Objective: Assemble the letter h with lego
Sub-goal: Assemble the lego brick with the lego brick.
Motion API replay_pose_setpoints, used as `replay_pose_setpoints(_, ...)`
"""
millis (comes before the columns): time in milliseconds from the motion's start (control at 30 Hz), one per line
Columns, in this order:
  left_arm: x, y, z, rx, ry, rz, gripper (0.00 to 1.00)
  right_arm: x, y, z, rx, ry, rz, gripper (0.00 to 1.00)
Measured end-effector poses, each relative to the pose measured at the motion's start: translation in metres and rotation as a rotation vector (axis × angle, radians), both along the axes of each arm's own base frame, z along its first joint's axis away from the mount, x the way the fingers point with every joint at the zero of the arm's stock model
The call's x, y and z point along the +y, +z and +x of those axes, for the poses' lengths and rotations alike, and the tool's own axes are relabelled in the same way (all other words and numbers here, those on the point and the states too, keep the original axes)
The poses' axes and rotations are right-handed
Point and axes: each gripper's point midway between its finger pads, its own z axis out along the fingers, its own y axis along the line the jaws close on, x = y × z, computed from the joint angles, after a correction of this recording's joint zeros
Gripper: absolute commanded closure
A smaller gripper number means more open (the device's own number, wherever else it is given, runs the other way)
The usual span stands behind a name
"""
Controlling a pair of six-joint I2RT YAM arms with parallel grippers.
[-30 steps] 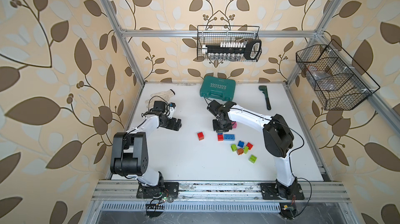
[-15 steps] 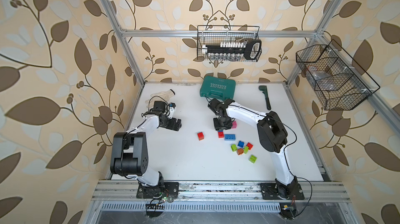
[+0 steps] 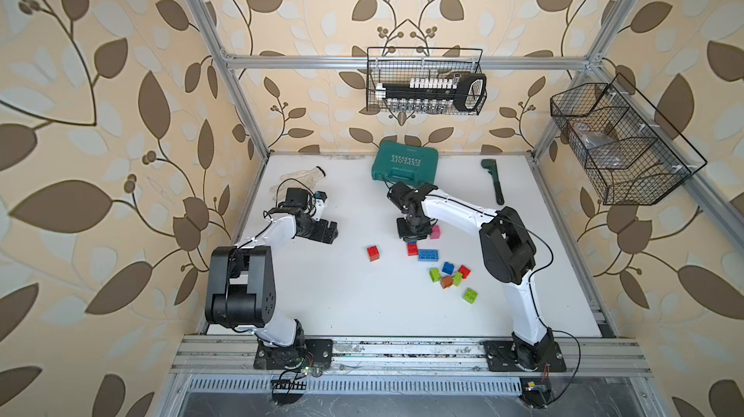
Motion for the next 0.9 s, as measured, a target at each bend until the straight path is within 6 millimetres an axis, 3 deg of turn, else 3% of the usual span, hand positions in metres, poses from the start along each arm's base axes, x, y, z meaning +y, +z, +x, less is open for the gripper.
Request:
replay_pose_setpoints(233, 0.000, 0.000, -0.001, 0.003, 0.000, -0.001, 0.01, -0.048, 0.085, 0.026, -0.138, -0.034, 0.080, 0.71)
replay_pose_setpoints(300, 0.000, 0.000, -0.001, 0.004, -0.001, -0.002, 0.01, -0.064, 0.096, 0.033, -0.153, -0.049, 0.092, 0.70)
replay_pose_setpoints(433, 0.000, -0.001, -0.002, 0.007, -0.001, -0.002, 0.01, -0.083, 0.089, 0.037, -0.120, -0.048, 0.076, 0.71)
replay_pose_setpoints(667, -0.001, -0.002, -0.003, 0.018, -0.001, -0.003, 0.01, -0.079, 0.057, 0.026, -0.006, 0.010, 0.045, 0.71)
replay_pose_setpoints(900, -0.001, -0.003, -0.004, 0.020, -0.001, -0.003, 0.01, -0.079, 0.047, 0.025, 0.022, 0.013, 0.038, 0.71)
